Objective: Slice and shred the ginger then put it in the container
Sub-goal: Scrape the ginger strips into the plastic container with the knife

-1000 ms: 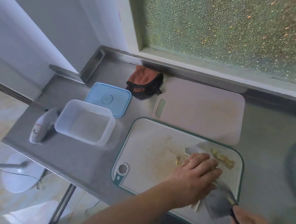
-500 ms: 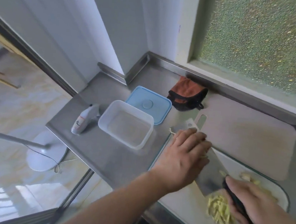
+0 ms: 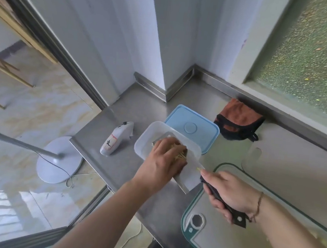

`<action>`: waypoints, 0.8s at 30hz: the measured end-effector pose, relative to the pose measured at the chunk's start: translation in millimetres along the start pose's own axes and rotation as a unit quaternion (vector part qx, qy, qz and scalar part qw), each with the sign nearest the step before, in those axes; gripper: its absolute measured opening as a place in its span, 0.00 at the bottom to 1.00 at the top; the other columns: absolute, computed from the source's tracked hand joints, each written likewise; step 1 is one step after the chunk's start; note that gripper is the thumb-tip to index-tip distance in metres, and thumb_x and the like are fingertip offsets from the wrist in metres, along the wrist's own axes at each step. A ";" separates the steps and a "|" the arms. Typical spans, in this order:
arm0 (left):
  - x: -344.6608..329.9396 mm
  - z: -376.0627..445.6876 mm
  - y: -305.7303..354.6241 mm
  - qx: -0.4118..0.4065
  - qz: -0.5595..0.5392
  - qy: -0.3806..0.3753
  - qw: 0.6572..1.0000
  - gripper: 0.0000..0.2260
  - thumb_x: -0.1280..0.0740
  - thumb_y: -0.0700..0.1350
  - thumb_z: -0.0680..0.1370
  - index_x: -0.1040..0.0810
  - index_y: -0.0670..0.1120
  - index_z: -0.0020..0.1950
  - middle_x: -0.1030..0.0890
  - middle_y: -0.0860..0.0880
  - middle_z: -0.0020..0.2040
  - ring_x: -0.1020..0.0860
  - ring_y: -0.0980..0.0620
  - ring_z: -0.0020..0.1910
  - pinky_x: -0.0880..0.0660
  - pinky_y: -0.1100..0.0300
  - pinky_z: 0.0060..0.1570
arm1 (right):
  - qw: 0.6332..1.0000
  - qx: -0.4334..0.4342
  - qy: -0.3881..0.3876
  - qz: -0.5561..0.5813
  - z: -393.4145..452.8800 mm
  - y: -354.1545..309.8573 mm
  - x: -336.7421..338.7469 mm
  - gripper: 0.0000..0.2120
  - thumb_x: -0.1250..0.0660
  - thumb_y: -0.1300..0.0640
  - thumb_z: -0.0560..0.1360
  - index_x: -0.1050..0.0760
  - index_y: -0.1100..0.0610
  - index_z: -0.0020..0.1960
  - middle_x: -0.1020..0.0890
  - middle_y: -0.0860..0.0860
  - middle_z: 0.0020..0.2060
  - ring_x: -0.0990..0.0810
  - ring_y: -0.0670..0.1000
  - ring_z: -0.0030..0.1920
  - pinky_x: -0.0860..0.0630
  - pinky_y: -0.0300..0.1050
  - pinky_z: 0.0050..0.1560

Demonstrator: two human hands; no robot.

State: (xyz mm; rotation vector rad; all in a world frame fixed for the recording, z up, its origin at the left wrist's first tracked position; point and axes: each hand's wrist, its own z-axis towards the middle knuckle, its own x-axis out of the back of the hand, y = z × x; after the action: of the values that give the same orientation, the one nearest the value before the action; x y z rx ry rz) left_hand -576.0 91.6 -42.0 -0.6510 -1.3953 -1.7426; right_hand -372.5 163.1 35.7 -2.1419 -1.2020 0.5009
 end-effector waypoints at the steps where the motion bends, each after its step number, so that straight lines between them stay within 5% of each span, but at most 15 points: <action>1: -0.5 1.2 -2.2 0.006 0.002 0.001 1.000 0.16 0.37 0.51 0.82 0.18 0.41 0.60 0.22 0.41 0.61 0.23 0.39 0.58 0.26 0.47 0.62 | 1.000 -0.005 0.002 -0.001 1.4 -0.7 -0.2 0.23 0.44 0.40 0.79 0.34 0.58 0.38 0.33 0.54 0.22 0.36 0.51 0.17 0.33 0.38 0.19; 9: -1.6 13.3 -4.8 0.087 0.072 0.006 0.994 0.07 0.30 0.42 0.73 0.15 0.43 0.49 0.18 0.43 0.53 0.21 0.39 0.51 0.23 0.51 0.49 | 0.999 -0.042 0.013 -0.026 -12.0 3.6 11.4 0.23 0.44 0.39 0.78 0.34 0.60 0.39 0.32 0.54 0.22 0.36 0.51 0.17 0.34 0.37 0.18; 16: 9.5 26.8 -11.8 0.221 0.115 -0.081 0.965 0.14 0.35 0.43 0.81 0.20 0.50 0.66 0.23 0.50 0.67 0.28 0.44 0.65 0.27 0.51 0.59 | 0.996 -0.061 0.033 -0.061 -34.7 3.8 18.4 0.23 0.44 0.41 0.79 0.34 0.61 0.38 0.32 0.55 0.22 0.36 0.52 0.16 0.38 0.37 0.17; 24: 6.3 17.7 -5.5 0.091 -0.001 0.025 0.996 0.08 0.32 0.46 0.78 0.16 0.46 0.54 0.17 0.50 0.55 0.21 0.46 0.54 0.23 0.55 0.54 | 0.989 -0.033 0.071 -0.129 -25.0 -11.9 2.1 0.23 0.47 0.42 0.80 0.34 0.60 0.39 0.31 0.55 0.21 0.33 0.53 0.16 0.38 0.37 0.19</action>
State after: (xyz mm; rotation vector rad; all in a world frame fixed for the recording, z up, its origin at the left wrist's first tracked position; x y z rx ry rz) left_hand -585.5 107.4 -35.4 -0.5043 -1.4987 -1.5997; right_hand -364.0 161.3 62.1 -1.9992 -1.4032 0.1940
